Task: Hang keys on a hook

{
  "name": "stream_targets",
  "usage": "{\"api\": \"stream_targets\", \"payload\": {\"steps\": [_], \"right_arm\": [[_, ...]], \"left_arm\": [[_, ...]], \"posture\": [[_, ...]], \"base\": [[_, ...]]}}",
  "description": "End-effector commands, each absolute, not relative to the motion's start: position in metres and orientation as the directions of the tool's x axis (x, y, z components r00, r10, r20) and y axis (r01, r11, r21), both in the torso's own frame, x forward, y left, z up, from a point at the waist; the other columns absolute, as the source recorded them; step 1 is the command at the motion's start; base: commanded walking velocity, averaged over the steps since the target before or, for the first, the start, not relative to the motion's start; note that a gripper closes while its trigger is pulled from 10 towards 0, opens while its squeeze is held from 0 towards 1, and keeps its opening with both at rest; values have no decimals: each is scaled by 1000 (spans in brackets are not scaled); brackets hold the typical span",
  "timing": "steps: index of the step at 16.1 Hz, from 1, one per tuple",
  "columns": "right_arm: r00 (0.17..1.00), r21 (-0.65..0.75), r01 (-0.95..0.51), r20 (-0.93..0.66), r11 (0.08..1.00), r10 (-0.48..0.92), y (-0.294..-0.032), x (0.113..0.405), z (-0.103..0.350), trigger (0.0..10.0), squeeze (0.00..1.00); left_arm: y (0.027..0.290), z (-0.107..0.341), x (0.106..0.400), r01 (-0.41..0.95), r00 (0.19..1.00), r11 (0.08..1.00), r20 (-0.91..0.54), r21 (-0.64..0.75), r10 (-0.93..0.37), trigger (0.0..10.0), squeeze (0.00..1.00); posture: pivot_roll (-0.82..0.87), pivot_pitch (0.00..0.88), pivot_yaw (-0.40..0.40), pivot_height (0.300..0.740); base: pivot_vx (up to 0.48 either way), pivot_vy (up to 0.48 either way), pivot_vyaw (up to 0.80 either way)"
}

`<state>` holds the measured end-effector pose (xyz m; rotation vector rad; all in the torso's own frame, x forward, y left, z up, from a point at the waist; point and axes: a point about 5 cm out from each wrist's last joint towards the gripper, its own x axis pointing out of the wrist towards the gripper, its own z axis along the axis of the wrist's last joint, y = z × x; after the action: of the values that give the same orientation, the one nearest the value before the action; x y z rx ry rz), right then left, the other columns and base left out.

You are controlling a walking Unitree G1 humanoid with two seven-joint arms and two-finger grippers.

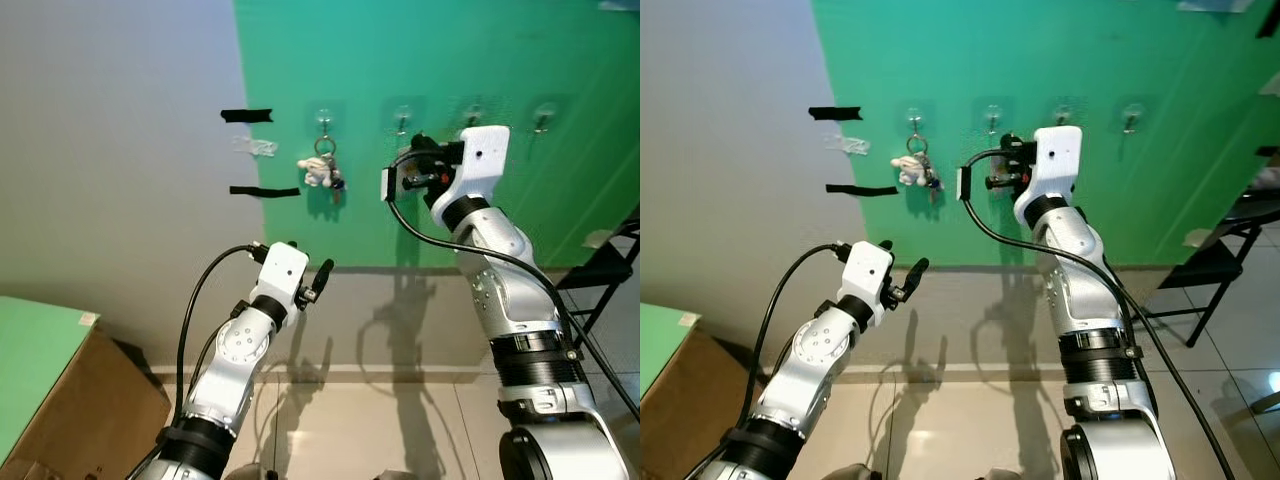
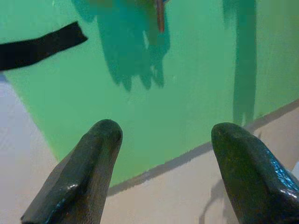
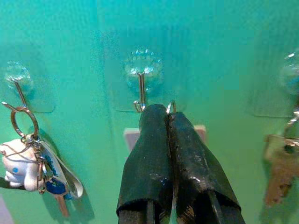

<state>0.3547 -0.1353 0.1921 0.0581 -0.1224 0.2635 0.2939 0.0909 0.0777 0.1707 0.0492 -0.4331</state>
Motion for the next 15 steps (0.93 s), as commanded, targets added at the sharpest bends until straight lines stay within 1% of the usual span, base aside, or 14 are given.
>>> {"api": "stream_targets", "payload": {"steps": [1, 4, 9, 10, 15], "right_arm": [[957, 25, -265, 130, 964, 259, -135, 357, 196, 10000, 0], [951, 5, -288, 122, 958, 285, -130, 363, 198, 10000, 0], [945, 6, -304, 128, 953, 301, -127, 365, 201, 10000, 0], [934, 0, -336, 126, 942, 333, -122, 365, 202, 10000, 0], [926, -24, -364, 97, 931, 365, -120, 362, 197, 10000, 0]], "left_arm": [[87, 77, 292, 427, 904, 890, -84, 160, -419, 10000, 0], [85, 76, 287, 424, 905, 891, -83, 162, -416, 10000, 0], [85, 75, 286, 420, 908, 893, -83, 161, -412, 10000, 0], [85, 75, 285, 420, 907, 893, -83, 161, -412, 10000, 0], [85, 74, 285, 427, 904, 890, -86, 162, -418, 10000, 0]], "posture": [[-88, 15, -40, 722], [-75, 23, -62, 722], [-71, 24, -64, 722], [-71, 25, -64, 722], [-75, 20, -59, 722]], "base": [[0, 0, 0], [0, 0, 0], [0, 0, 0], [0, 0, 0], [0, 0, 0]]}}
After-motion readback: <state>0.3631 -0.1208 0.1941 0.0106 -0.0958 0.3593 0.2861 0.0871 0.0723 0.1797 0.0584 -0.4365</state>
